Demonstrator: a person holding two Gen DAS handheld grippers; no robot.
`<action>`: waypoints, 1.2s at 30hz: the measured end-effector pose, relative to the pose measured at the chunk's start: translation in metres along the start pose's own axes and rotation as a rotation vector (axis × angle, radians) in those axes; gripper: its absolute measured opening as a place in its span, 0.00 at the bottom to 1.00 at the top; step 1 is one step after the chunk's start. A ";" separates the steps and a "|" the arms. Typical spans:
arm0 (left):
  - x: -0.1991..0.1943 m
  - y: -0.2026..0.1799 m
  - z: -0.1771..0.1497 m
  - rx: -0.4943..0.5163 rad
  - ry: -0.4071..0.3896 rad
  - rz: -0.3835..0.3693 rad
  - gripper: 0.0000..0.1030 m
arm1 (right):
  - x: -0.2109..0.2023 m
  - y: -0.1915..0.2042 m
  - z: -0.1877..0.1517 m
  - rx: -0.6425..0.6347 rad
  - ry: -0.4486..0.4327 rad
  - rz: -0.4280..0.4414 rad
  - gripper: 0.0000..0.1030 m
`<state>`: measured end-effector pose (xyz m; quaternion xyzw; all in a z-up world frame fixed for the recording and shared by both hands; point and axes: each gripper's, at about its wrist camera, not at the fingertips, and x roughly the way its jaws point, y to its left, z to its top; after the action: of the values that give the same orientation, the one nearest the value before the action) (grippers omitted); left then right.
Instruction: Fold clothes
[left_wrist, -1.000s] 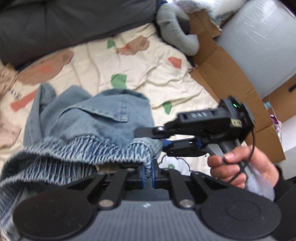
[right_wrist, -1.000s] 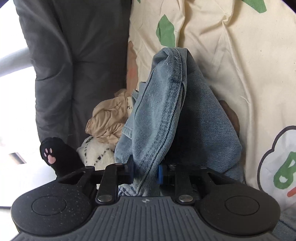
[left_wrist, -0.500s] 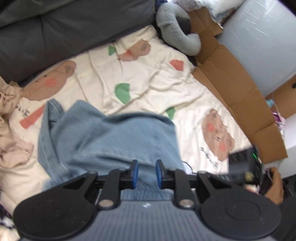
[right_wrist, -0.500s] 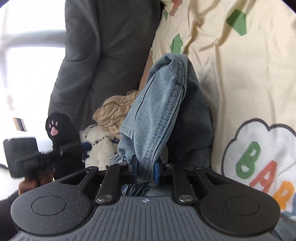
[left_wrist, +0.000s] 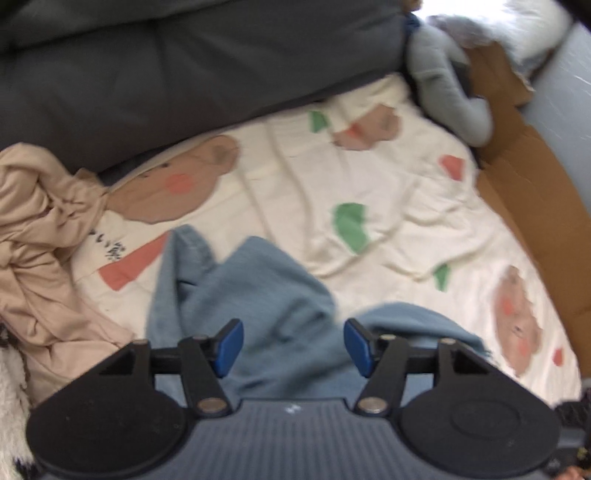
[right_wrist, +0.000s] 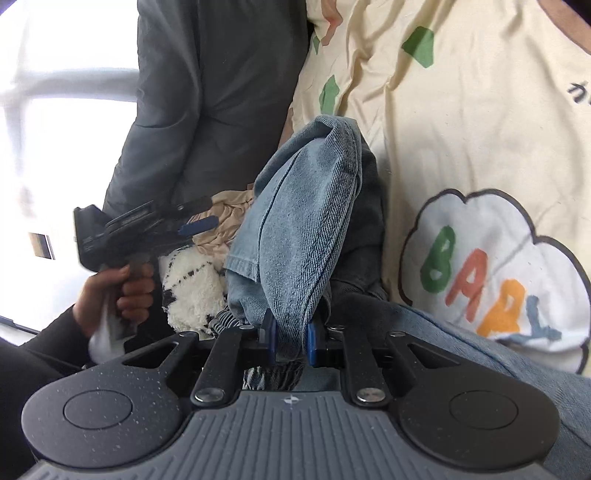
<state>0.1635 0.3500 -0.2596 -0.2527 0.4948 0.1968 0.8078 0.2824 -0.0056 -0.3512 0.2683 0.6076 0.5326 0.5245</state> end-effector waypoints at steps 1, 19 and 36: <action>0.008 0.007 0.001 -0.009 0.004 0.018 0.63 | -0.002 -0.003 -0.003 0.006 0.000 -0.002 0.13; 0.094 0.079 -0.002 -0.108 0.057 0.175 0.63 | -0.008 -0.015 -0.016 0.048 -0.022 -0.025 0.13; 0.043 0.036 0.037 0.032 0.033 0.098 0.05 | -0.012 -0.018 -0.011 0.108 -0.057 -0.003 0.13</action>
<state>0.1875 0.4037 -0.2920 -0.2185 0.5230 0.2238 0.7929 0.2802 -0.0251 -0.3653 0.3101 0.6207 0.4906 0.5271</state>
